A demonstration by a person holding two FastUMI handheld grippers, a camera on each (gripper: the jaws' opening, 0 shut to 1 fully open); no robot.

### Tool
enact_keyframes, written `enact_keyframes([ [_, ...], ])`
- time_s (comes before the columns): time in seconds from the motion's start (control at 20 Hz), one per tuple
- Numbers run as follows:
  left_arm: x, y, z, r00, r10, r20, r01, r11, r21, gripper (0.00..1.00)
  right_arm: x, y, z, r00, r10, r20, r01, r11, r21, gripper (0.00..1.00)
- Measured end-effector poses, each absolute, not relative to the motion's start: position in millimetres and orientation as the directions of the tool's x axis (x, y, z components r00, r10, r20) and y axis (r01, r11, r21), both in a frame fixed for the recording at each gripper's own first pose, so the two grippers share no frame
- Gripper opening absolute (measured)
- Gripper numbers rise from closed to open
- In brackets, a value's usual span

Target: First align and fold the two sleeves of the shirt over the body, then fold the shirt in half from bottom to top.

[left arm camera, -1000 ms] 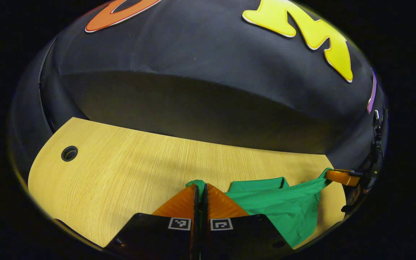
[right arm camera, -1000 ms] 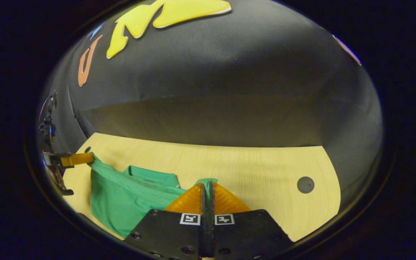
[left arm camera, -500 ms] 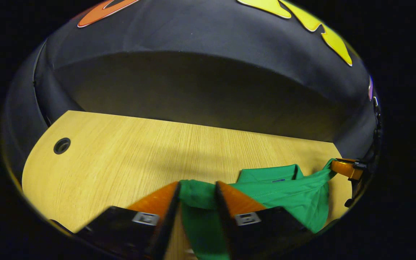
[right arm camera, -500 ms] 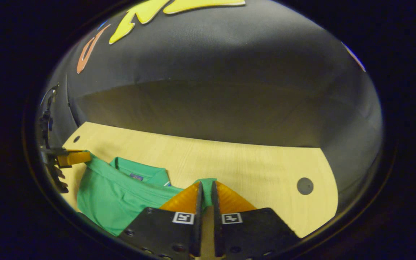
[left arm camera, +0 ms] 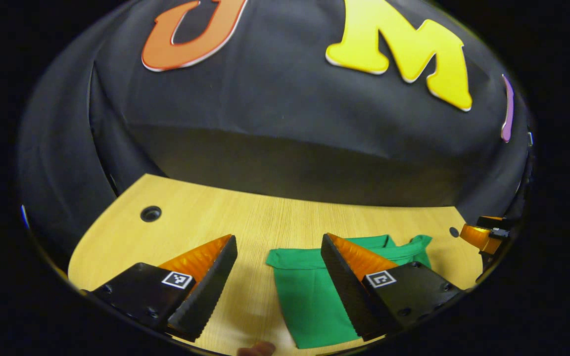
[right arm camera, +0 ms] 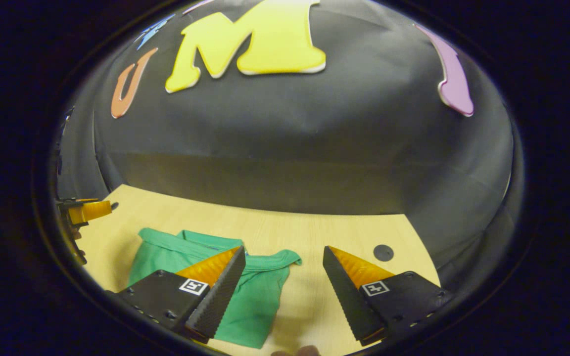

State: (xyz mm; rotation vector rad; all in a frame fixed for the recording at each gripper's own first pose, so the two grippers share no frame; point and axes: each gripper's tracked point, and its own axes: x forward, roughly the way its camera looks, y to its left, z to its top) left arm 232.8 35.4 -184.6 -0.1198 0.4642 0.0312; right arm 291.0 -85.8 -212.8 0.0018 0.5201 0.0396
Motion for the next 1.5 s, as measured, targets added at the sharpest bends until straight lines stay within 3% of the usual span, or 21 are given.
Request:
enact_keyframes([
  [0.45, 66, 1, -2, 0.989, 0.007, -0.150, -0.013, 0.999, -0.040, 1.00, 85, -74, -46, 0.977, 0.019, -0.213, -0.018, 1.000, 0.008, 0.96],
  [0.75, -18, -25, 29, 0.999, 0.003, -0.041, -0.002, 1.000, 0.020, 1.00, -27, -73, -8, 0.989, 0.005, -0.146, 0.001, 0.999, 0.041, 0.95],
  [0.9, -57, -50, 26, 0.999, -0.010, -0.051, 0.010, 1.000, -0.014, 1.00, -70, -68, -11, 0.990, 0.016, -0.137, -0.006, 0.997, 0.075, 0.97],
  [1.15, -92, -65, 27, 1.000, -0.007, -0.026, 0.007, 1.000, -0.008, 1.00, -95, -74, -13, 0.992, 0.043, -0.121, -0.036, 0.997, 0.063, 0.97],
  [1.5, -90, -76, 37, 1.000, 0.015, -0.016, -0.015, 1.000, 0.011, 1.00, -96, -77, -6, 0.990, 0.075, -0.120, -0.067, 0.995, 0.068, 0.96],
])
